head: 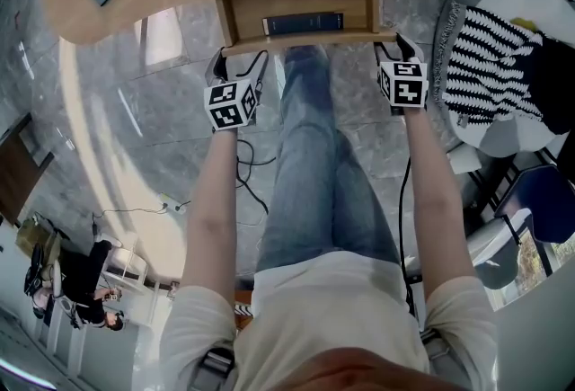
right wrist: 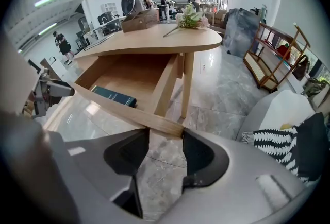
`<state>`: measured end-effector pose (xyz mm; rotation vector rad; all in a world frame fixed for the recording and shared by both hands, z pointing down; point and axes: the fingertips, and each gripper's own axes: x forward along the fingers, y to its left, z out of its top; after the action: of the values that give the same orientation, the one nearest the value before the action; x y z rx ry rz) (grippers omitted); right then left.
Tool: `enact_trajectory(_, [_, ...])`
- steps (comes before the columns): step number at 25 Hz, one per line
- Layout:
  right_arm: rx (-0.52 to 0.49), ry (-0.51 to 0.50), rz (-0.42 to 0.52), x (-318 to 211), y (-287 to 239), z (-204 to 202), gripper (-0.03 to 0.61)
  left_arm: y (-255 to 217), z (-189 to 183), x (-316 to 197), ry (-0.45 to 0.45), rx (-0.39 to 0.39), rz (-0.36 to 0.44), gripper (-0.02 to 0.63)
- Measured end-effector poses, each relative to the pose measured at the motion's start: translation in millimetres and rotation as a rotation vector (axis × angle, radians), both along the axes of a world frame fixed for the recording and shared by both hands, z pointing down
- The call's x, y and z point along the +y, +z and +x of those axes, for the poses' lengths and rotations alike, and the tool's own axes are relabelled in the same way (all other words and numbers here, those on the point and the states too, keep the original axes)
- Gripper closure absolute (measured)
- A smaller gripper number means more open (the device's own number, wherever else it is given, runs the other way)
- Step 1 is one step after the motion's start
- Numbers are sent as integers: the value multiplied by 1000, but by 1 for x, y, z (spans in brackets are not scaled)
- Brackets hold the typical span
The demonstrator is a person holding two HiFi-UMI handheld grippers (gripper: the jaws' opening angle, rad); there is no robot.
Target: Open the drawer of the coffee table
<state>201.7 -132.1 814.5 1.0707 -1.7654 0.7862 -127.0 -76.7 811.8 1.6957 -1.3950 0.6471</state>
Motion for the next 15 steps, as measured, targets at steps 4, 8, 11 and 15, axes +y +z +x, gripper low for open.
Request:
enact_trajectory(4, [5,4,-8,14,0,2,374,0,2,13,2,1,-11,181])
enact_trajectory(8, [14,6,-24,27,3,4,374,4,4,27,5,1,-30,181])
enact_trajectory(11, [19,5,-34,37,7,6,374,7,6,37,3,0,-43,181])
enact_trajectory(15, [27,6,-47,47,10,8,374,11,8,48,5,1,-62,181])
